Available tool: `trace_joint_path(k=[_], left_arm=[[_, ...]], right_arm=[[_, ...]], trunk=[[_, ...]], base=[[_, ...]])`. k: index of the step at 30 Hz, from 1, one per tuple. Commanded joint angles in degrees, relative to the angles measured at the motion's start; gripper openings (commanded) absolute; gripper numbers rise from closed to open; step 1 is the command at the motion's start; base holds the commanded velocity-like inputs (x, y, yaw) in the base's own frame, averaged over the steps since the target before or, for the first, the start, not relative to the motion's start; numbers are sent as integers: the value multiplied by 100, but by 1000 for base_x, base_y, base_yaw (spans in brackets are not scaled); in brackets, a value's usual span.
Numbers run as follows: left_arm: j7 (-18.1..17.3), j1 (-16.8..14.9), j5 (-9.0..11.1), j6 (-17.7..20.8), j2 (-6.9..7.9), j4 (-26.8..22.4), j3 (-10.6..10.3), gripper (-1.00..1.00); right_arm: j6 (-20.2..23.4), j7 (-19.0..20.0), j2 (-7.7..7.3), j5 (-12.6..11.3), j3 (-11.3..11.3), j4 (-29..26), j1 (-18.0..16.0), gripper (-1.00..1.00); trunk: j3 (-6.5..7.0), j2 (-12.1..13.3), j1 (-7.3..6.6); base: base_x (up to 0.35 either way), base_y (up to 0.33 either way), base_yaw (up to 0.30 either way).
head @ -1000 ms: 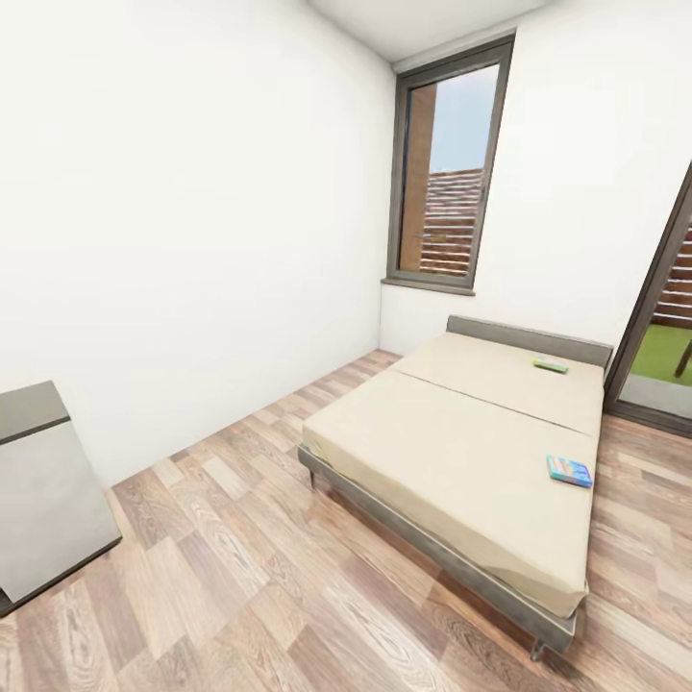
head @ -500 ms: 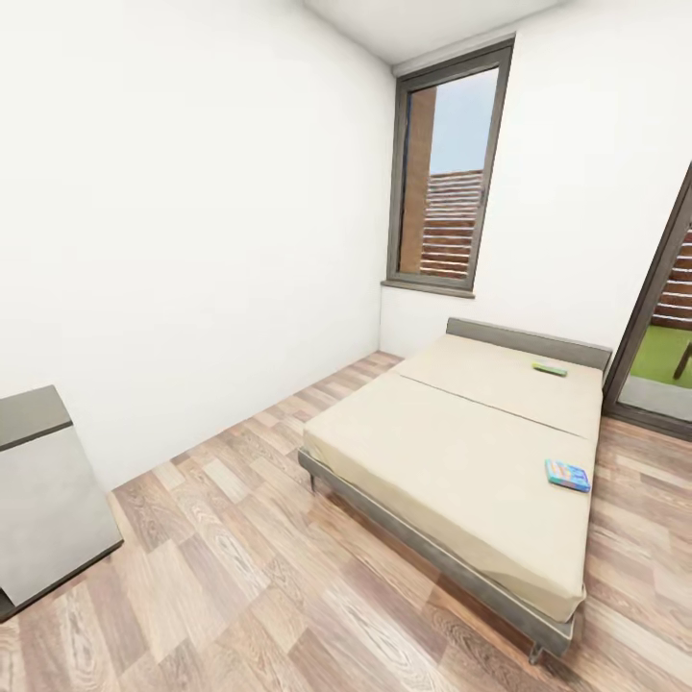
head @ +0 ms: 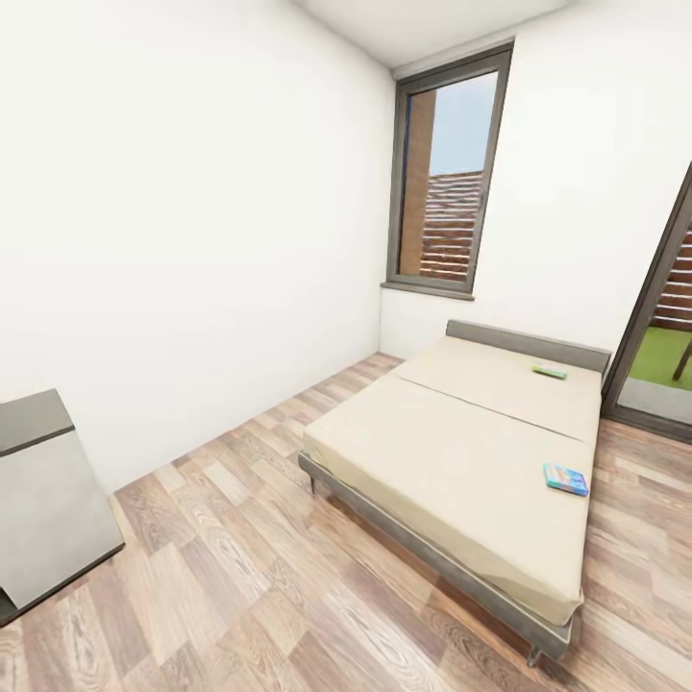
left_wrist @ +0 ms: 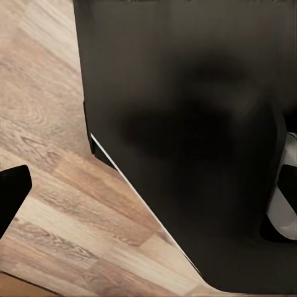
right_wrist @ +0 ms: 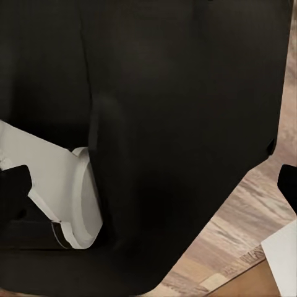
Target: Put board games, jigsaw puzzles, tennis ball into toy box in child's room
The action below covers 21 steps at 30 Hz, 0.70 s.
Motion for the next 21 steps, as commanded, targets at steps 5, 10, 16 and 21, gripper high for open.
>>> trace_joint_path(k=[5, 10, 16, 21], left_arm=[[10, -4, -8, -3, 3, -11, -5, 100], [10, -13, -8, -3, 7, -14, -5, 100], [13, -26, -8, -2, 29, -17, -5, 100], [18, -35, -8, 8, 85, -128, 0, 100]], right_arm=[[-12, 3, -1, -51, -6, -9, -9, 100], [-12, 3, -4, -54, -6, -9, -18, 100], [-12, -2, -9, -56, -6, -9, -29, 100], [-6, -31, -14, -62, -10, -9, -42, 100]], trunk=[[87, 199, -110], [176, 400, -220], [284, 640, -352], [374, 841, -461]], base=[[0, 0, 0], [0, 0, 0], [0, 0, 0], [0, 0, 0]])
